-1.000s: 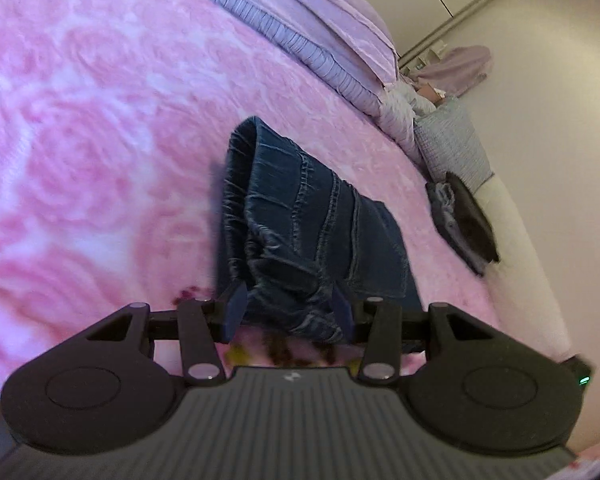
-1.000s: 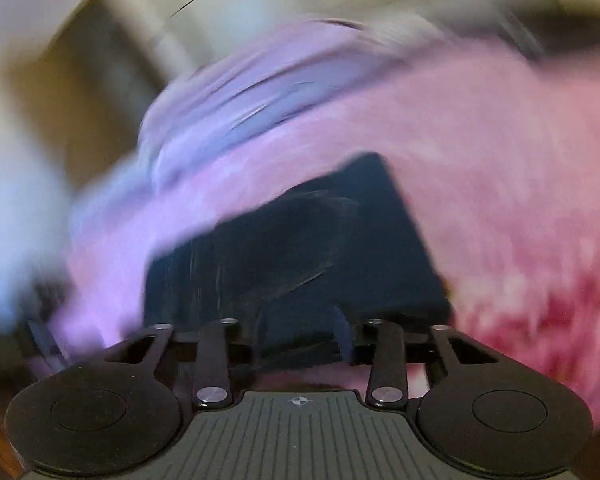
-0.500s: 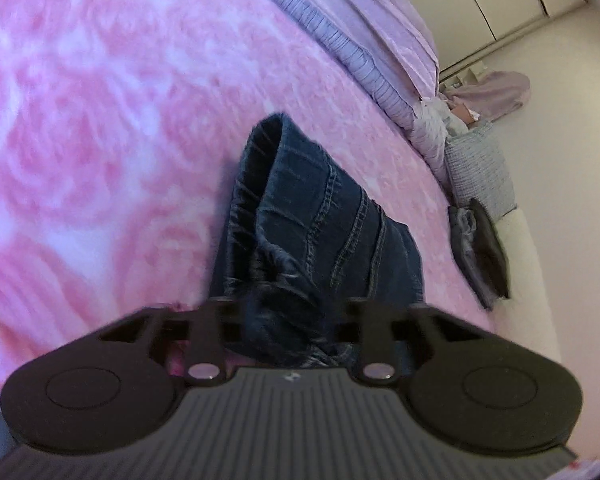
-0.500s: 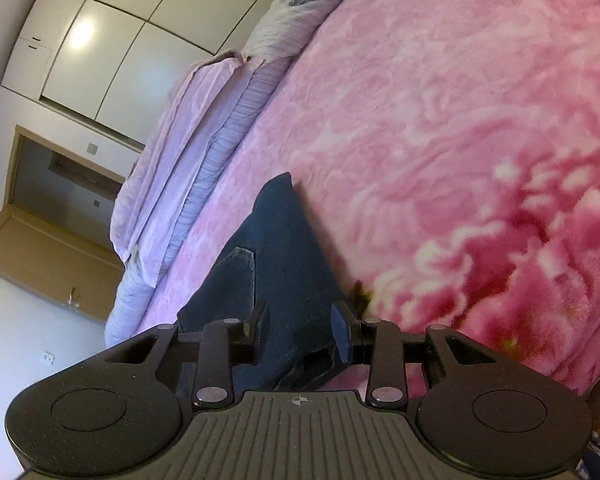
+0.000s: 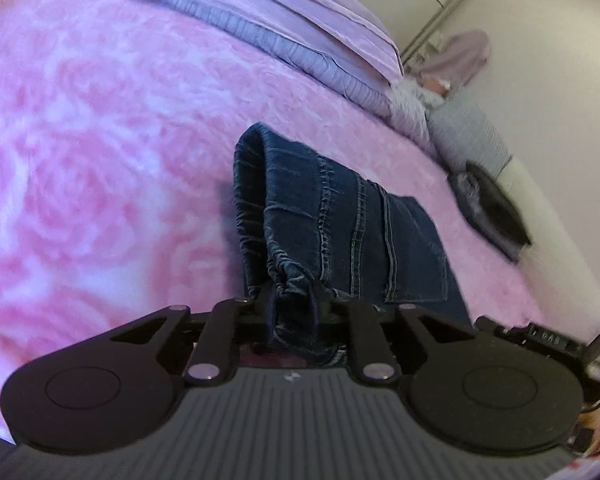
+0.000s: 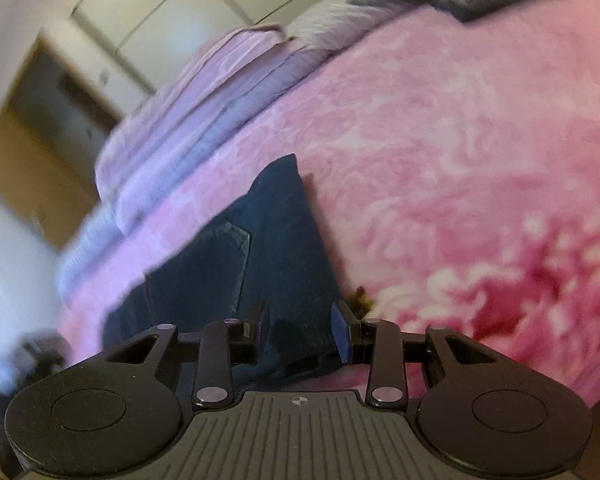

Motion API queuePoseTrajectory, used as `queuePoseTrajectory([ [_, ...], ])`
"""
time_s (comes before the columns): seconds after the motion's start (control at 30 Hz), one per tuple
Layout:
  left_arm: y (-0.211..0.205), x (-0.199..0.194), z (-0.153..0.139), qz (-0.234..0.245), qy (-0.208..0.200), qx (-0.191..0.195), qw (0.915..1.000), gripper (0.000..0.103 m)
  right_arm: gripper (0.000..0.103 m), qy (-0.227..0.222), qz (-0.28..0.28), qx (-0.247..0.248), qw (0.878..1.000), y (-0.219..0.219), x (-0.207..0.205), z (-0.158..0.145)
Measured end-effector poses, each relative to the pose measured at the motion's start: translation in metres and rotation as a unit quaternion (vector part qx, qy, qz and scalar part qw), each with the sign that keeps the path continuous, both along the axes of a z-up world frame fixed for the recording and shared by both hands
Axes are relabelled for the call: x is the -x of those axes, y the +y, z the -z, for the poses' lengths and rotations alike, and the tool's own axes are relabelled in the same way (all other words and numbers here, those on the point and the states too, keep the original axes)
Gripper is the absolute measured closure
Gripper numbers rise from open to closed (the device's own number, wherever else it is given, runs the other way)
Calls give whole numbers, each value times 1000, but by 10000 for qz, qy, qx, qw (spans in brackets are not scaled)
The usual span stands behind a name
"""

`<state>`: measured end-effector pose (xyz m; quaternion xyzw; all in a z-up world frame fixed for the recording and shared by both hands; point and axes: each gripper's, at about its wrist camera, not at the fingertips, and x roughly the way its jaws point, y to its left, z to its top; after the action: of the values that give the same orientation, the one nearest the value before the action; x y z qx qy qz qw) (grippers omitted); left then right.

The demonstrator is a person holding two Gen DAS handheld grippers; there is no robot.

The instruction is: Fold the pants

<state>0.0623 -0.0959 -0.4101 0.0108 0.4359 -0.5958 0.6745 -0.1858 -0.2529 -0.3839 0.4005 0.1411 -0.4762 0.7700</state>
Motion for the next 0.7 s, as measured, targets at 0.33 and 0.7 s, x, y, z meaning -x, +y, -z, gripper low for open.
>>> queuePoseTrajectory([
  [0.33, -1, 41, -32, 282, -1534, -35, 9878, 89, 72, 1657, -1111, 947, 9753, 36, -59, 5],
  [0.7, -49, 35, -65, 204, -2008, 55, 9794, 89, 72, 1796, -1355, 1592, 9613, -11, -84, -31],
])
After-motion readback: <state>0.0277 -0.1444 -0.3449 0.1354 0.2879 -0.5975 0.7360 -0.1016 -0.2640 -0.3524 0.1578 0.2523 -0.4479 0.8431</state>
